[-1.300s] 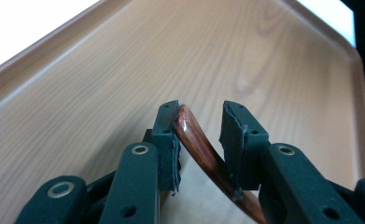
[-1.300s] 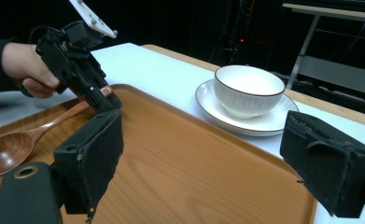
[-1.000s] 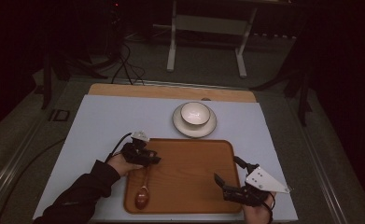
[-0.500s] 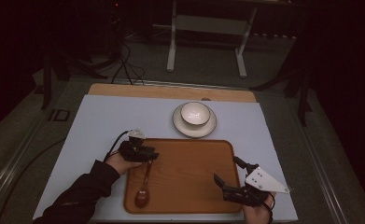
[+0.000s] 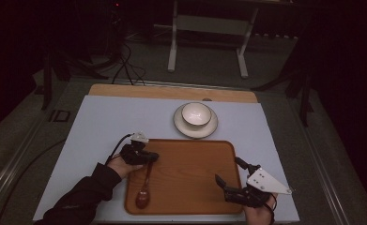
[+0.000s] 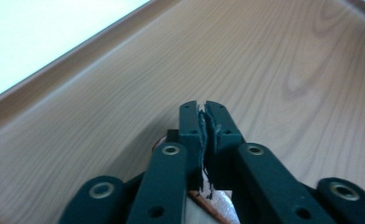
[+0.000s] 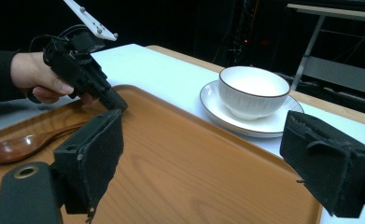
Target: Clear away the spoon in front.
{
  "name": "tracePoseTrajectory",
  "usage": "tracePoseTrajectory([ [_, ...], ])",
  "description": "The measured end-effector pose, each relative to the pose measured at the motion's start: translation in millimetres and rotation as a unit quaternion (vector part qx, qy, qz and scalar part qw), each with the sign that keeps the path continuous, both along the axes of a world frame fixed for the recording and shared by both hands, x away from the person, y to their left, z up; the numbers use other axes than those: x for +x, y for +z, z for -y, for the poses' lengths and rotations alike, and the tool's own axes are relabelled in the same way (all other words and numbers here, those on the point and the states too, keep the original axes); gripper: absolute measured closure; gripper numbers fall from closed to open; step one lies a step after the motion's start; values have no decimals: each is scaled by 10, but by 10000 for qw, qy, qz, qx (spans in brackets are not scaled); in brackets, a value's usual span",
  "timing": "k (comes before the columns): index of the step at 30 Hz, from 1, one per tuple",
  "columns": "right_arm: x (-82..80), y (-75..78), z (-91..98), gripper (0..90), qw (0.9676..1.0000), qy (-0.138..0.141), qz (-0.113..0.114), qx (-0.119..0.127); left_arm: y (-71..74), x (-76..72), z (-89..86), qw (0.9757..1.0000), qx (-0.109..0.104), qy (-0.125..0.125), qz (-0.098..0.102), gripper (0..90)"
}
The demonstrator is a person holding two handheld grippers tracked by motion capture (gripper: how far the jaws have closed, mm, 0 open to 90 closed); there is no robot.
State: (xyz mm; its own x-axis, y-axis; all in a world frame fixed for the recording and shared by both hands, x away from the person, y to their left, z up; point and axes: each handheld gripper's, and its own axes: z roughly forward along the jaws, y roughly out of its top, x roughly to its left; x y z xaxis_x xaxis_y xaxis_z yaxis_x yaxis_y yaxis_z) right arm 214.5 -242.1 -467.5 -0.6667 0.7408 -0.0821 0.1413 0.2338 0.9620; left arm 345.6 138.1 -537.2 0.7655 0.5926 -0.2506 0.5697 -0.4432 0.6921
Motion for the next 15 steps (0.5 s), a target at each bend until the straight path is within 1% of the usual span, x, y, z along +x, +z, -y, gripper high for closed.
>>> tracePoseTrajectory([
  [2,3,-2,0,133,10000,1,-3,2,-13,-1,-9,10000,15,39,-15,858],
  [4,4,-4,-2,133,10000,-2,-15,-5,-21,3,-21,9999,117,68,-18,858],
  [5,4,-4,-2,133,10000,1,-16,-5,-27,5,-32,9999,120,87,-39,858],
  [8,4,-3,-1,133,10000,1,-8,-1,-33,6,-68,9999,90,131,-56,857],
  [11,8,-6,0,133,10000,3,-36,15,-19,6,-97,9999,41,161,-21,856],
  [14,6,-4,-2,133,10000,4,-24,10,17,1,-115,9999,-84,149,15,848],
  [15,5,-3,-2,133,10000,5,-20,15,33,-4,-119,9998,-146,124,49,831],
])
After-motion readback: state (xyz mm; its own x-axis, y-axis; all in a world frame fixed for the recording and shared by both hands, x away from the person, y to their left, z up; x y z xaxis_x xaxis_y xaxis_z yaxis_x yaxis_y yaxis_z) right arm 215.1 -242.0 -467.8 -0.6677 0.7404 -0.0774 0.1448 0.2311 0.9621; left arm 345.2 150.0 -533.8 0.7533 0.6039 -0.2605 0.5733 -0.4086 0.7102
